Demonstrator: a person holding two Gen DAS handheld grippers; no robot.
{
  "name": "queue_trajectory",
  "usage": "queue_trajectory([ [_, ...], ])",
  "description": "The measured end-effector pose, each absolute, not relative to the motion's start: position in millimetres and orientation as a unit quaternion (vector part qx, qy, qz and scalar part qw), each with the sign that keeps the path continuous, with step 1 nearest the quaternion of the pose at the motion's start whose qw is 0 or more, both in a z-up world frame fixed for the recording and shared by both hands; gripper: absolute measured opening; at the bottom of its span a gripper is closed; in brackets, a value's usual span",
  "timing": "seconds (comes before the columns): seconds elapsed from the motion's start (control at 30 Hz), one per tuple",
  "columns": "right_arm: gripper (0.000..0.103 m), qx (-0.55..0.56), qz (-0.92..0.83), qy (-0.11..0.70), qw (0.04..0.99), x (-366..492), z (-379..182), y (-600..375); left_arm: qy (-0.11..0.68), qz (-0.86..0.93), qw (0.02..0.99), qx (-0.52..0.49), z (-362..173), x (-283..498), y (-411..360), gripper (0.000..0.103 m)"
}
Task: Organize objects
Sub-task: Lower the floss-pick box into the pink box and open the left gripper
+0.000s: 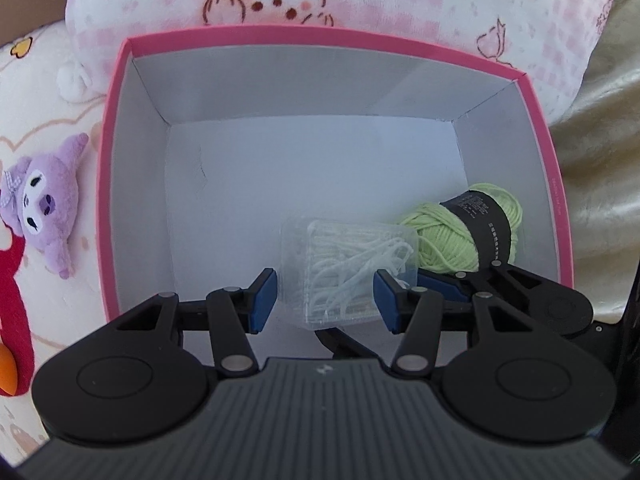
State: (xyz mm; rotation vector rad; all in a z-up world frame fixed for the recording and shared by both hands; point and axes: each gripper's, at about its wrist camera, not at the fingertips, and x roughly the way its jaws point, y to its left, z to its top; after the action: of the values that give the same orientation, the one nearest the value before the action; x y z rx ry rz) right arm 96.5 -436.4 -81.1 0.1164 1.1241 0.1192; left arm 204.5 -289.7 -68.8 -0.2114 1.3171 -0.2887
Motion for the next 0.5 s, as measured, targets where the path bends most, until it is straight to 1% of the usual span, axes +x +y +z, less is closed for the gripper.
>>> queue_trajectory([
  [0.27,0.073,0.093,0.059,0.531,0.840,85,-80,-449,0.611,-0.126,0.771,-0.129,-73,203,-286,0.051],
  [0.3,0.073,0.095,0.059,0.531,0.840,85,-80,-450,0.612,-0.124,0.769,-0.133,-74,203,-284,0.050],
  [0.37,0.074,0.096,0.057,0.532,0.839,86,-81,-449,0.618,-0.114,0.767,-0.132,-79,203,-281,0.045],
  [0.4,0.074,0.095,0.055,0.531,0.840,87,-82,-449,0.623,-0.112,0.763,-0.134,-82,203,-279,0.045],
  [0.43,0.073,0.094,0.054,0.528,0.842,87,-81,-448,0.628,-0.110,0.758,-0.137,-86,203,-278,0.043],
  [0.47,0.067,0.091,0.054,0.522,0.846,87,-81,-447,0.632,-0.114,0.753,-0.145,-90,203,-277,0.041],
  [0.5,0.064,0.076,0.057,0.521,0.848,88,-81,-443,0.629,-0.119,0.753,-0.153,-91,203,-276,0.040],
])
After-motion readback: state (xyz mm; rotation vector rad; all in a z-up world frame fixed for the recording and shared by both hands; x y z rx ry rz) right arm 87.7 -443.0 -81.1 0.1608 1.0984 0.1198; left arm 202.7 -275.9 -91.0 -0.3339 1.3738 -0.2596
